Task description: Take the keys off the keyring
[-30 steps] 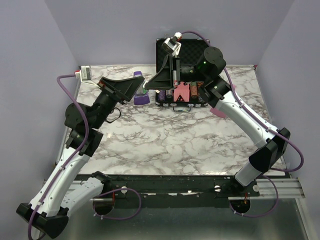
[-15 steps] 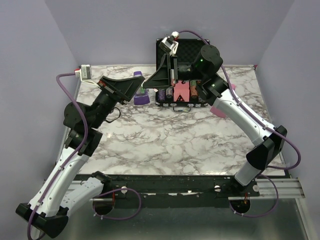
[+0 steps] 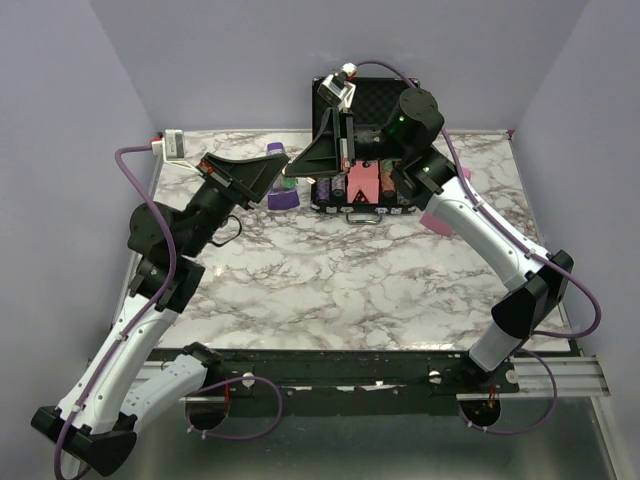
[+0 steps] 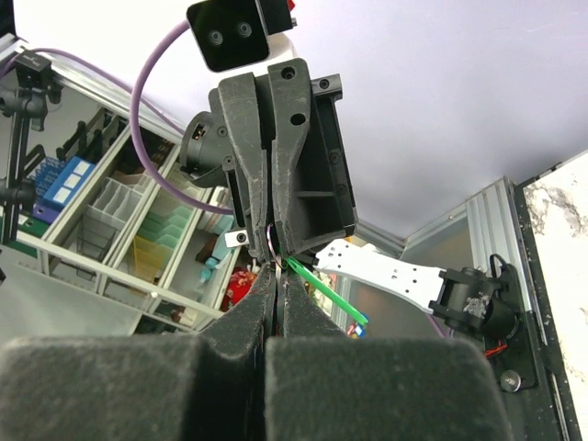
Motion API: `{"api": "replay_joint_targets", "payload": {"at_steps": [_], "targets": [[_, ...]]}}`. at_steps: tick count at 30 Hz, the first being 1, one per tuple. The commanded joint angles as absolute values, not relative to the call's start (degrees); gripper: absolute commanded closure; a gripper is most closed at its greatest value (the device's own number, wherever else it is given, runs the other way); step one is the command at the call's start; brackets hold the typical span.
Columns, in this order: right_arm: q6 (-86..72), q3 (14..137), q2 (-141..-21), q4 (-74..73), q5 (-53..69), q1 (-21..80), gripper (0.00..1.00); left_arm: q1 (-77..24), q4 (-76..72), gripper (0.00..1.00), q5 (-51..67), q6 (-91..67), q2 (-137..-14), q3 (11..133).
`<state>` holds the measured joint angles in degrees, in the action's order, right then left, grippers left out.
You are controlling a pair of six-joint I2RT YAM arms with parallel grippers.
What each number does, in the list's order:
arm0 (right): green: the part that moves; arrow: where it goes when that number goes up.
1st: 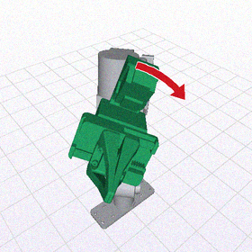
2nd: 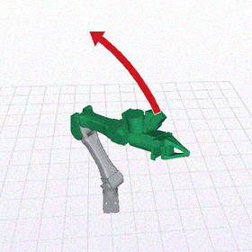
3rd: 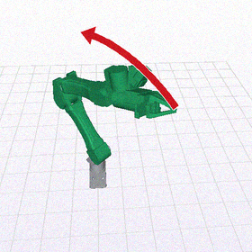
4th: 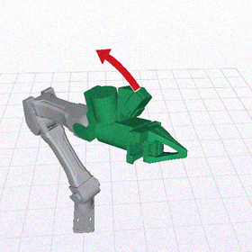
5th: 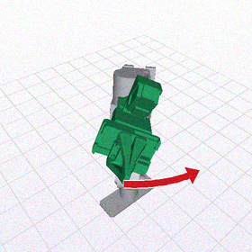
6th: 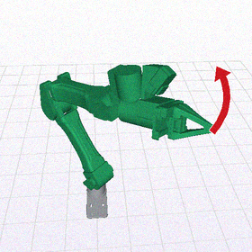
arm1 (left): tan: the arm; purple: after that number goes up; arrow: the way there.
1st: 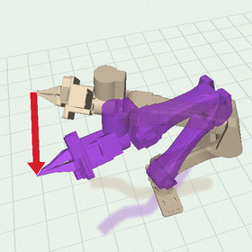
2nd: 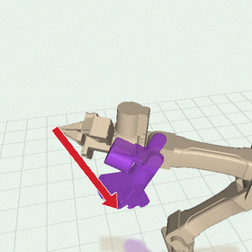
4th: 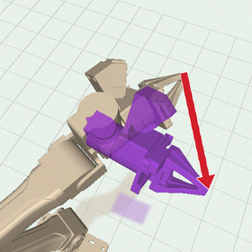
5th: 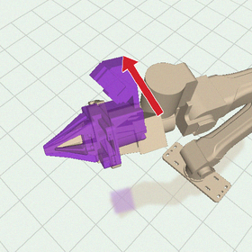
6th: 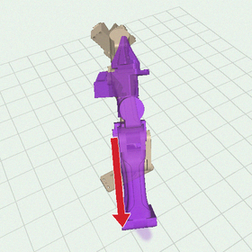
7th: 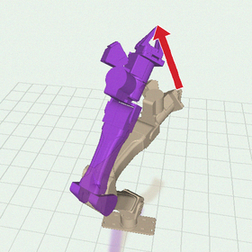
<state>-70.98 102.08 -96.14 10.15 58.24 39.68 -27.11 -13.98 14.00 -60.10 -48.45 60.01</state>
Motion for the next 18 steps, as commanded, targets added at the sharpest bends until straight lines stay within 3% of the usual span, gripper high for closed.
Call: {"api": "replay_joint_targets", "payload": {"at_steps": [1,18], "targets": [[-70.1,103.9,-97.2,9.7,59.8,40.0,0.99,-27.2,-13.1,0.97,15.1,-59.1,-48.5,61.4],[-62.1,106.7,-98.0,-1.5,61.1,40.0,0.99,-27.3,1.4,1.00,22.2,-49.9,-52.6,71.3]]}}
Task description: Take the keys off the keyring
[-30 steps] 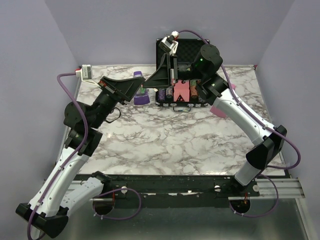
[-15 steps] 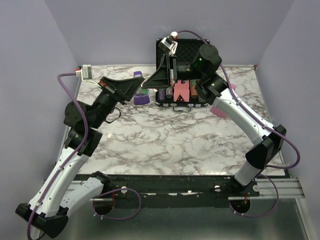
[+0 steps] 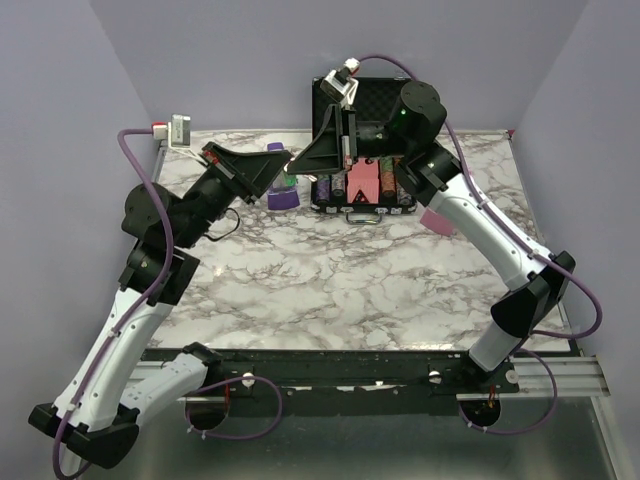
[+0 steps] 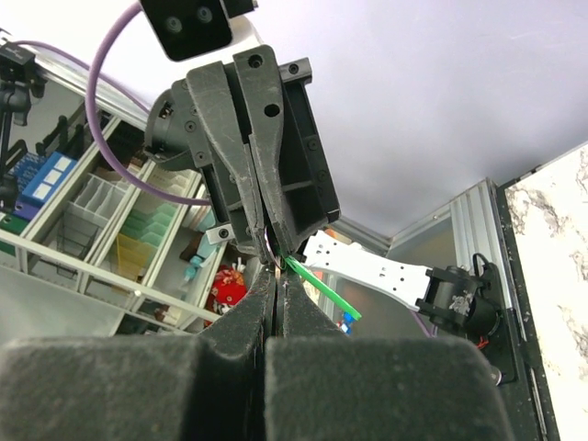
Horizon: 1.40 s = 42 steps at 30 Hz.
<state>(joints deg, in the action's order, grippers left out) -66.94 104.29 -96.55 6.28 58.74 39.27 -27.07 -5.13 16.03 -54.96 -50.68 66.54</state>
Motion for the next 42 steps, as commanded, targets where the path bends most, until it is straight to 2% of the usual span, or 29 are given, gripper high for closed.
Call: {"api": "replay_joint_targets", "payload": {"at_steps": [1,17,27,42], "targets": [[-61.0,106.9,-98.0,-2.7,61.2,40.0,0.99,-27.3,2.5,1.00,23.4,-49.1,-53.0,72.1],[-55.0,105.6,-96.3,-10.3,62.0,39.9,0.99,-27.3,8.7,1.00,34.1,-45.9,-56.4,76.1],[-53.7,104.8,-95.4,-11.7,62.2,39.9,0.99,-27.3,9.1,1.00,36.2,-46.3,-57.1,76.7],[-46.9,106.9,-95.9,-21.8,62.2,40.0,0.99,-27.3,20.3,1.00,43.6,-38.4,-62.0,84.3]]}}
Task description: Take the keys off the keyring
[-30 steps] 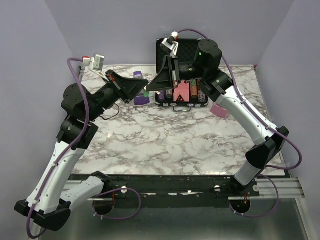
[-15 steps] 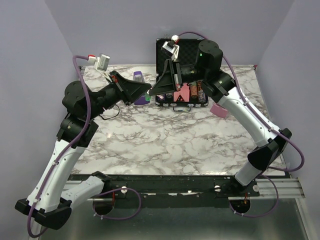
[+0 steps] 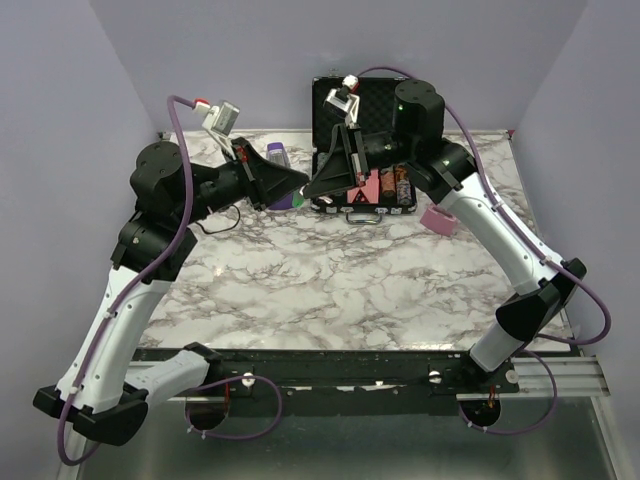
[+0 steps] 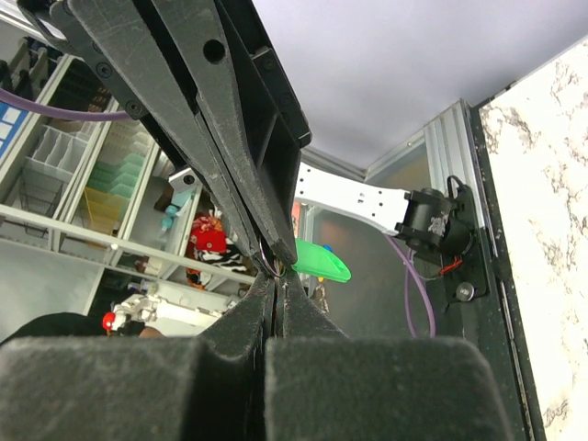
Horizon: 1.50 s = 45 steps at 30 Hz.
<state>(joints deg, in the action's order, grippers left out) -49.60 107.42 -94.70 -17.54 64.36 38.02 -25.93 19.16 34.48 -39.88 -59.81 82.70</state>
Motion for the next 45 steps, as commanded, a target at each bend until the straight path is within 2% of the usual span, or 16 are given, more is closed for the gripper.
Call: {"api": "replay_joint_targets", "payload": {"at_steps": [1,26,45], "targets": [[-46.9,106.6,-95.7,-21.8,62.2,40.0,0.99,-27.3,20.9,1.00,44.1,-38.0,-62.1,84.7],[-38.3,106.2,-94.7,-33.8,61.3,40.0,0.99,-27.3,33.7,1.00,61.3,-27.1,-67.0,89.3],[-30.9,106.0,-93.7,-43.4,62.1,40.0,0.99,-27.2,46.9,1.00,65.9,-17.0,-69.5,91.1]]}}
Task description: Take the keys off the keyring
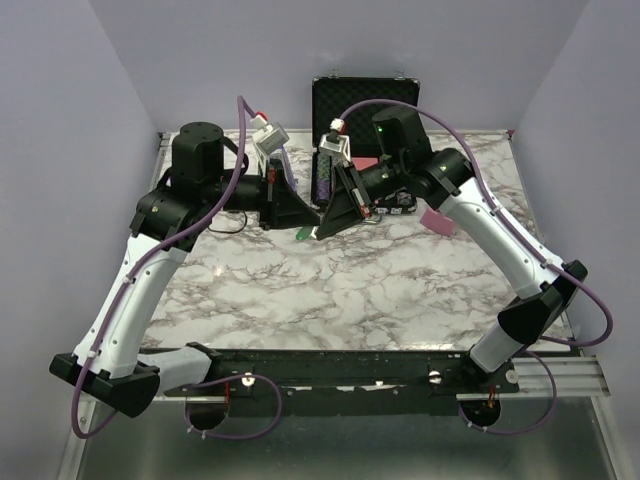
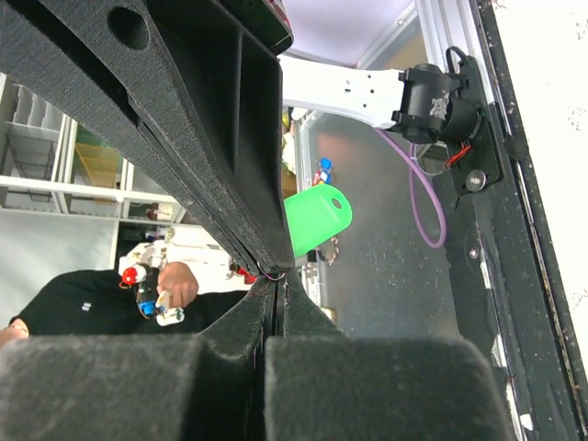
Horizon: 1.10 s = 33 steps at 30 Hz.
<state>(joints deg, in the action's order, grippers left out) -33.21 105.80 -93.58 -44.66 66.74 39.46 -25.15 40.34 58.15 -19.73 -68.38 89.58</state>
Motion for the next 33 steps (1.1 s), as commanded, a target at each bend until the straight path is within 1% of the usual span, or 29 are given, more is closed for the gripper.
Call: {"api": "replay_joint_targets", "payload": {"at_steps": [1,5,13,16,21,25,30,33], "targets": [[-30.6,105.8,-93.4,-43.7,61.7,40.0,0.99,-27.2,47.7,1.00,65.2,-16.6,-69.6,91.3],[-30.8,104.2,-92.5,-42.6,62.0,40.0,0.99,-27.3,44.2,1.00,67.2,-18.8,-68.7,89.7],[-29.2,103.7,-92.9,-44.6,64.3,40.0,0.99,-27.3,48.2,1.00,67.4,-16.1,-69.9,91.6],[-28.3,103.4,-92.6,-45.7,62.8,40.0,0.99,-27.2,50.4,1.00,63.3,-14.5,-69.9,92.3],[-30.6,99.1,-90.4,-42.7,62.1,39.9,0.99,-27.2,55.8,1.00,58.3,-10.6,-70.3,94.4],[-30.1,98.4,-89.2,-44.4,59.5,40.0,0.99,-27.3,58.3,1.00,54.5,-8.9,-70.2,94.2],[-30.0,96.7,-87.7,-44.7,58.9,40.0,0.99,-27.3,59.7,1.00,53.6,-7.6,-70.1,94.0],[-30.0,96.8,-87.5,-45.8,56.3,40.0,0.99,-27.3,59.9,1.00,52.0,-7.3,-69.9,93.1]]}}
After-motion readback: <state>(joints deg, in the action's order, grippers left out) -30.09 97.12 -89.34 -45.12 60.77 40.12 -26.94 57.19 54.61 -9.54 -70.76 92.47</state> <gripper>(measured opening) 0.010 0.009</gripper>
